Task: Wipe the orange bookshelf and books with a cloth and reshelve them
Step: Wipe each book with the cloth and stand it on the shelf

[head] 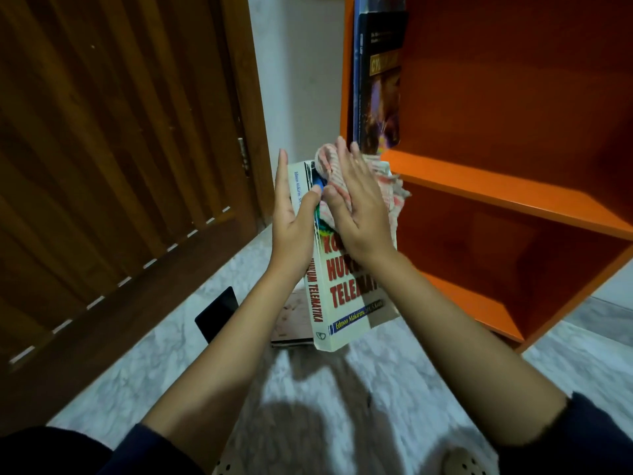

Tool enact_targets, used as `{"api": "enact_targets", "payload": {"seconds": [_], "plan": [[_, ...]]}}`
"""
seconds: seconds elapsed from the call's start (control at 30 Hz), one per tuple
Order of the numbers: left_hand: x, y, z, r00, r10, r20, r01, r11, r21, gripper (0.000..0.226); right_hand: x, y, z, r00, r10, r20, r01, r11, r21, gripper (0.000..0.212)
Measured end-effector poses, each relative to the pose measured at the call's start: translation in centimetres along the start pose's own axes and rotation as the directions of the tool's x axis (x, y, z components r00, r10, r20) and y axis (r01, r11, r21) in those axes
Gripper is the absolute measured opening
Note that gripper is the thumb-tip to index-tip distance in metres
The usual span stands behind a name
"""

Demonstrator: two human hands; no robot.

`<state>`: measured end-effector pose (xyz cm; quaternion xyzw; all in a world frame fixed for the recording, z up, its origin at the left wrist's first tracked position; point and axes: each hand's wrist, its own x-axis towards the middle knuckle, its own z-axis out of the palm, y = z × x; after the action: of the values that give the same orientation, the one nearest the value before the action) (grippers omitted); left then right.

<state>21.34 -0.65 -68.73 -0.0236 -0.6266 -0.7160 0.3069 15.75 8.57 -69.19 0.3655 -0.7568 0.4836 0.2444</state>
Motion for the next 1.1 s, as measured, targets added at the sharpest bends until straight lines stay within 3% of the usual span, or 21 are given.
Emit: {"api": "enact_targets", "payload": {"seconds": [0.1,0.17,0.27,0.33,0.47,0.63,0.77,0.83,0.9,0.97,1.03,1.1], "plan": [[0.1,0.4,0.2,1.0,-0.022,-0.009,0.021,0.998,-0.055,0.06,1.5,1.3,-0.8,1.0,0.023,-0.013,-0.023,1.0,-0.017,0.054],[0.1,0.5,0.4,0.999,-0.022,-0.03,0.02,0.997,-0.079,0.059,1.5,2.6,-0.8,0.977,0.188,-0.104,-0.181,0.981,0.076,0.051],[0.0,0.6,0.8,0.998,-0.015,-0.065,0.009,0.996,-0.089,0.058,0.1,3.7,-0.2,0.836,0.52,-0.177,-0.456,0.837,0.304,0.049],[0.0,0.6,1.1,0.997,-0.013,-0.073,0.008,0.997,-0.076,0.058,-1.0,3.6,0.2,0.784,0.594,-0.182,-0.503,0.779,0.374,0.046],[0.4,0.2,1.1,0.994,-0.015,-0.104,0.008,0.998,-0.069,0.056,-1.4,2.2,0.3,0.865,0.479,-0.151,-0.403,0.841,0.361,0.041],[1.5,0.9,0.2,0.977,-0.01,-0.213,-0.014,0.994,-0.109,0.062,-3.5,-0.5,0.5,0.992,0.108,-0.061,-0.091,0.969,0.23,0.041],[2.5,1.3,-0.9,0.955,-0.036,-0.296,-0.014,0.986,-0.166,0.055,-5.8,0.2,0.2,0.969,-0.222,0.11,0.211,0.971,0.109,0.039],[2.6,1.8,-1.1,0.949,-0.035,-0.313,-0.018,0.986,-0.166,0.054,-6.4,1.1,0.2,0.985,-0.159,0.066,0.146,0.976,0.159,0.04],[2.6,2.2,-0.9,0.95,-0.034,-0.31,-0.019,0.986,-0.168,0.054,-6.4,1.3,0.8,0.989,0.142,-0.028,-0.125,0.935,0.332,0.04],[2.5,2.4,-0.5,0.948,-0.028,-0.318,-0.028,0.985,-0.17,0.053,-6.5,0.5,1.3,0.941,0.334,-0.05,-0.269,0.832,0.486,0.041],[2.6,2.5,-0.3,0.939,-0.017,-0.343,-0.045,0.984,-0.173,0.053,-7.5,-0.1,1.3,0.97,0.239,-0.053,-0.193,0.88,0.434,0.04],[2.9,2.5,-0.6,0.931,-0.015,-0.366,-0.063,0.978,-0.2,0.053,-8.8,-0.5,1.2,0.999,0.001,-0.034,0.009,0.959,0.284,0.039]]}}
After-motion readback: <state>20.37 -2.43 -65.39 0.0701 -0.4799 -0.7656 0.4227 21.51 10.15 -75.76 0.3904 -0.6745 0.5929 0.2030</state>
